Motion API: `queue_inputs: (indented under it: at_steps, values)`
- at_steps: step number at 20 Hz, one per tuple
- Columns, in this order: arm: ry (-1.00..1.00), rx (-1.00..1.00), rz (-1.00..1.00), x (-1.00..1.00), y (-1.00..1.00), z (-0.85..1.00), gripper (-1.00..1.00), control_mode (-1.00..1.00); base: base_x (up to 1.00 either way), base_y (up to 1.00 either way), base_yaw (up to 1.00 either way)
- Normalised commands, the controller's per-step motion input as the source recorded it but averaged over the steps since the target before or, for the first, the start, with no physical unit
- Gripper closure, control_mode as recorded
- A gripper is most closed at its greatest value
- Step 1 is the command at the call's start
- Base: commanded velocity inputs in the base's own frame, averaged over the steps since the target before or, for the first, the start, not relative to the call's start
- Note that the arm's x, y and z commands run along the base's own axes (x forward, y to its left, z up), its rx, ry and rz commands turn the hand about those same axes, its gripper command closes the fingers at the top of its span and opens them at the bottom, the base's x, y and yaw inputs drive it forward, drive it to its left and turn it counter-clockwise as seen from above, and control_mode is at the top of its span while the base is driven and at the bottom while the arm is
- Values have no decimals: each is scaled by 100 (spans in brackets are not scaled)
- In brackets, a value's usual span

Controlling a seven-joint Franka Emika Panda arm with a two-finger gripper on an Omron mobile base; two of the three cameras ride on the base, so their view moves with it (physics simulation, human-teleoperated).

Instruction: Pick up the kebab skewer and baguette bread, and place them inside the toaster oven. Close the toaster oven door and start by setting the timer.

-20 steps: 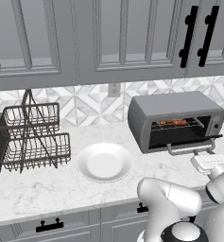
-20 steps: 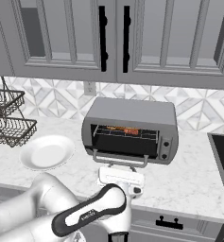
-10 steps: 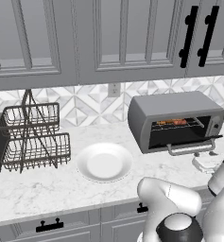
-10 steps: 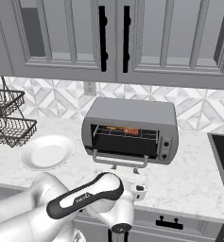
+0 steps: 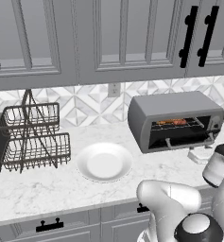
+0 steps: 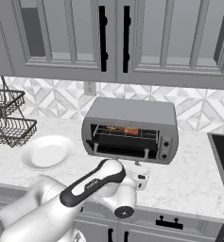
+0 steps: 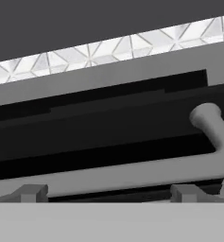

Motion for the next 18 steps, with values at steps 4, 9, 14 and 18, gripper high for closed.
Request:
queue_inputs:
  at_steps: [4,9,14,18]
  values:
    - [3,0,0,44,0,0,-100,-100,0,0,0]
    - [3,0,0,33,1,0,-100,-100,0,0,0]
    - [5,0,0,14,4,0,-100,-100,0,0,0]
    - [3,0,-1,11,1,0,-100,-100,0,0,0]
